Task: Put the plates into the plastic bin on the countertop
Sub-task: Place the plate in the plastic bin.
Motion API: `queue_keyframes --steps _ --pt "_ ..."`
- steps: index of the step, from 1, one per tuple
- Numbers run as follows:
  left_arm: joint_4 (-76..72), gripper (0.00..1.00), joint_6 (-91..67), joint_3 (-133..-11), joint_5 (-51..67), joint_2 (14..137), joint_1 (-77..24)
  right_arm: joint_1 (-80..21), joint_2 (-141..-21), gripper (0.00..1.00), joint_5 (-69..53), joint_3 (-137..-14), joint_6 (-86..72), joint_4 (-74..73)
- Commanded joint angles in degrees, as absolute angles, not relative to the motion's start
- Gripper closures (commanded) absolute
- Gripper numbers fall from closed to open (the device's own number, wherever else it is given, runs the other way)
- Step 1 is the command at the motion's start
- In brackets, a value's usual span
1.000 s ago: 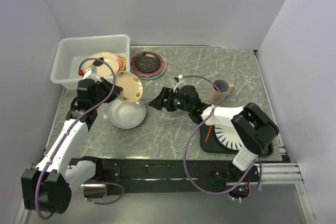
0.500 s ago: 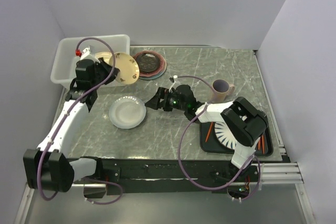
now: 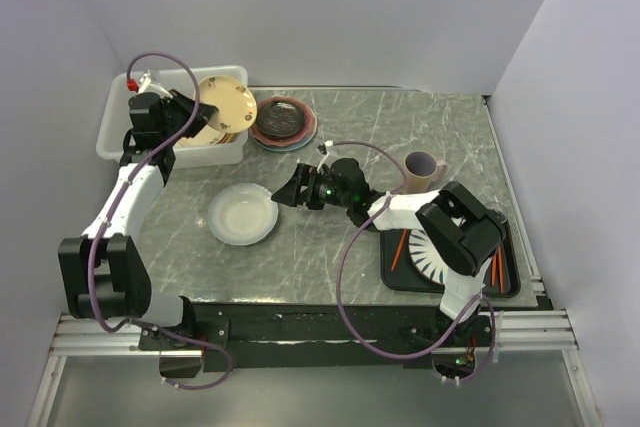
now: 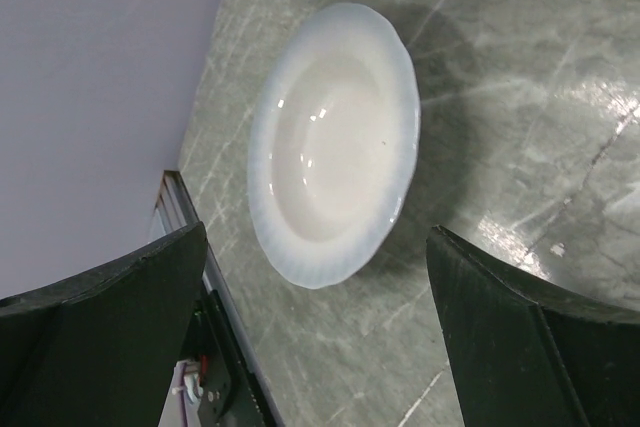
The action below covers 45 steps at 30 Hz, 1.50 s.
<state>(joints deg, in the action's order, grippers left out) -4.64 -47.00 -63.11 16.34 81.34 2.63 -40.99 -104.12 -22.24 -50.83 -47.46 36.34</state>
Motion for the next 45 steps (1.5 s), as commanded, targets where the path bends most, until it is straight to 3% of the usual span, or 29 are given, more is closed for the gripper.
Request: queue_keyframes --steps 1,30,45 --pt "-14.06 0.99 -52.11 -66.08 21.54 84.28 5.36 -41.31 -103.71 0.03 -22.68 -52.74 -46.23 36.65" --pt "-13.72 0.99 -55.90 -80.32 25.14 104.59 10.72 -40.17 -107.13 0.04 -24.78 -55.72 -45.97 35.77" --pt "-5.80 0.99 -51.15 -84.02 19.07 110.21 11.60 -40.25 -111.45 0.04 -26.19 -57.83 -47.73 37.18"
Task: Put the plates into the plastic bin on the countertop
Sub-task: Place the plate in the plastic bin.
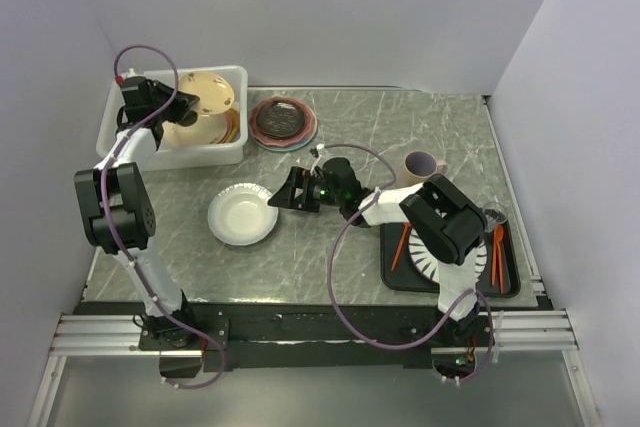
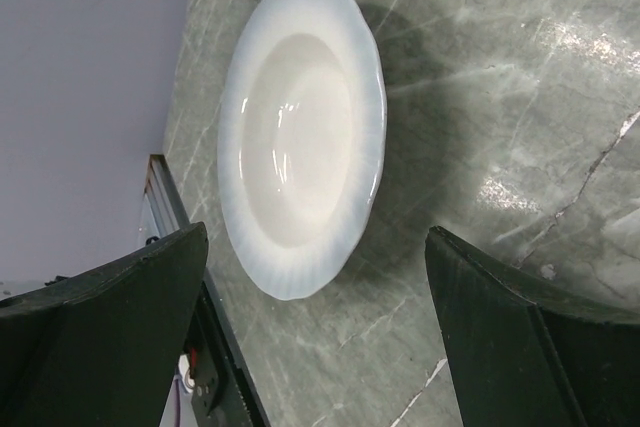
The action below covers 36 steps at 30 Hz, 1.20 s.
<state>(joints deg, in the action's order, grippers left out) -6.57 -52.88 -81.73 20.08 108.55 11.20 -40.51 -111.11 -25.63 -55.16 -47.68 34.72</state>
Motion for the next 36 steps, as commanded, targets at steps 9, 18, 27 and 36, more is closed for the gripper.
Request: queue_keyframes --steps 9,18,27,36 --pt "-2.73 0.99 -49.48 -84.37 15.82 111.97 11.69 -40.25 -112.32 0.04 -26.37 -58.80 -47.55 36.56" --pt "-0.09 0.99 -47.81 -85.52 12.74 113.20 11.78 -40.25 -113.03 0.04 -26.63 -59.76 -47.11 35.77" --pt "3.51 0.99 -46.23 -86.75 10.81 114.34 11.78 -40.25 -113.55 0.04 -27.07 -60.38 -47.02 35.42" --pt "4.30 0.69 -45.53 -87.19 10.37 115.31 11.78 -40.34 -113.99 0.04 -27.42 -60.73 -47.02 35.33"
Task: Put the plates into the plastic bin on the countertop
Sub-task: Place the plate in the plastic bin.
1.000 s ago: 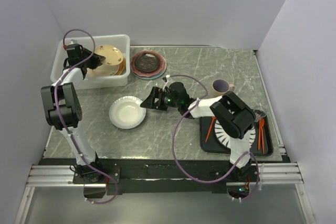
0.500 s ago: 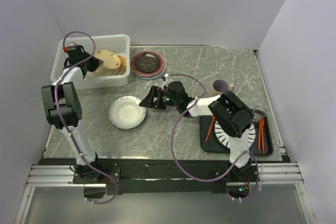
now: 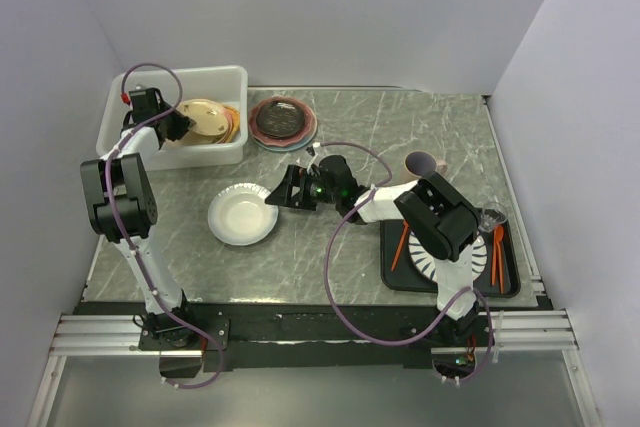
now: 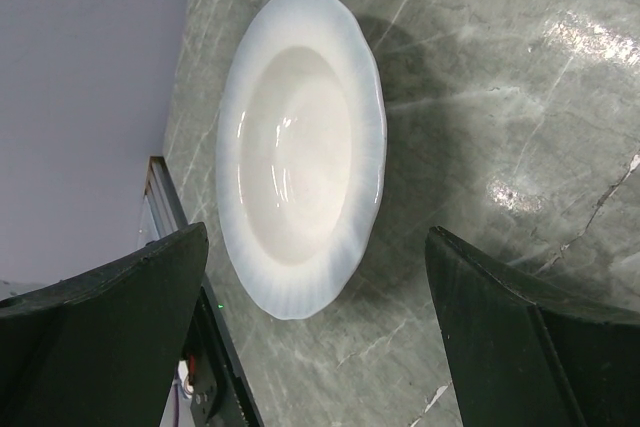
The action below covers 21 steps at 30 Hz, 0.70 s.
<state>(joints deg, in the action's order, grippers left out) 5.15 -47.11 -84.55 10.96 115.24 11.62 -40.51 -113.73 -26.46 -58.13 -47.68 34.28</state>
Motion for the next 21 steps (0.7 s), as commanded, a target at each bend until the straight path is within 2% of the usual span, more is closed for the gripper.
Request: queue_keyframes --steps 1,4,9,18,21 --pt "4.65 0.59 -45.44 -87.27 10.28 115.31 11.78 -40.25 -114.17 0.05 -27.51 -60.73 -46.93 35.25" --pt "4.92 0.43 -45.18 -87.01 9.58 115.05 11.78 -40.34 -114.17 0.04 -27.60 -60.73 -47.02 35.33" --pt "4.31 0.33 -45.53 -85.61 7.48 113.47 11.87 -40.17 -113.99 0.04 -27.69 -60.73 -46.49 34.80" --pt "3.34 0.06 -44.74 -81.40 2.55 108.12 11.78 -40.25 -114.34 0.04 -27.77 -61.00 -46.58 34.63" --pt "2.20 0.02 -45.17 -79.64 1.23 105.83 11.87 -40.25 -114.52 0.05 -27.60 -61.00 -46.58 34.72"
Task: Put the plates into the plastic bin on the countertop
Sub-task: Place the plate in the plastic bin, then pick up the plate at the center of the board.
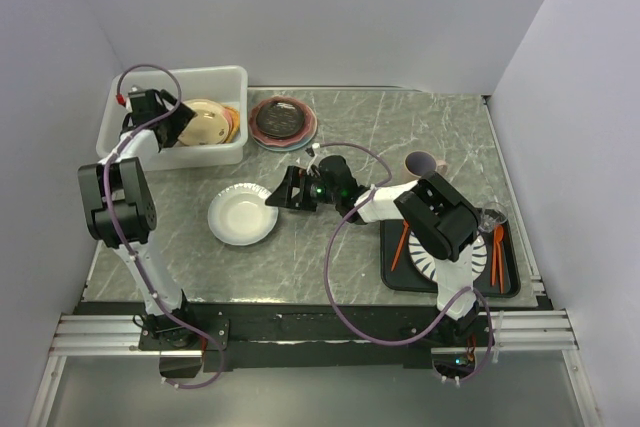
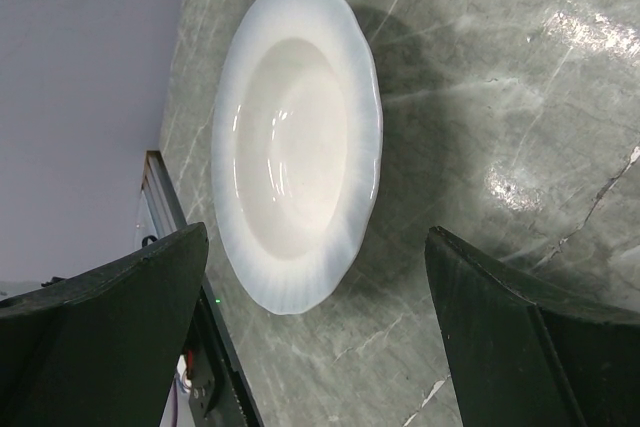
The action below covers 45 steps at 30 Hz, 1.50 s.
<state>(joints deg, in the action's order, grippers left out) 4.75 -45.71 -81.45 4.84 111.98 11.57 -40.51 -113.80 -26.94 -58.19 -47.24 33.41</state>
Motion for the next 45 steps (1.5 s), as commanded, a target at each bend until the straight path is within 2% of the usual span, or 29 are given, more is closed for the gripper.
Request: queue_keyframes --steps 1,11,16,26,29,30,32,45 --pt "2.02 0.01 -45.26 -79.19 1.06 105.21 11.78 -40.34 -114.70 0.05 -27.60 -61.08 -46.58 34.63" --pt "-1.40 0.01 -45.53 -74.27 0.53 98.01 11.69 -40.34 -117.86 0.08 -27.77 -62.58 -47.81 35.33" --pt "-2.19 0.01 -45.44 -72.25 2.10 94.40 10.73 -40.43 -120.14 0.13 -28.12 -63.37 -48.78 35.68" --pt "-3.16 0.01 -44.47 -69.52 5.01 88.86 8.09 -40.87 -126.38 0.41 -31.11 -67.06 -51.33 37.97" --pt "-2.64 0.01 -44.03 -69.43 4.92 88.16 7.21 -40.87 -126.65 0.68 -31.12 -67.67 -51.24 37.27" --pt "-2.55 0.01 -44.03 -69.35 4.92 88.07 6.95 -40.87 -126.48 0.87 -30.77 -67.24 -51.24 37.53" --pt "-2.46 0.01 -44.03 -69.08 5.19 87.72 6.77 -40.96 -125.69 0.99 -30.06 -66.36 -51.33 38.06" --pt "-2.02 0.01 -42.01 -66.63 8.61 84.29 6.24 -39.64 -120.41 1.00 -28.91 -58.98 -54.58 47.36"
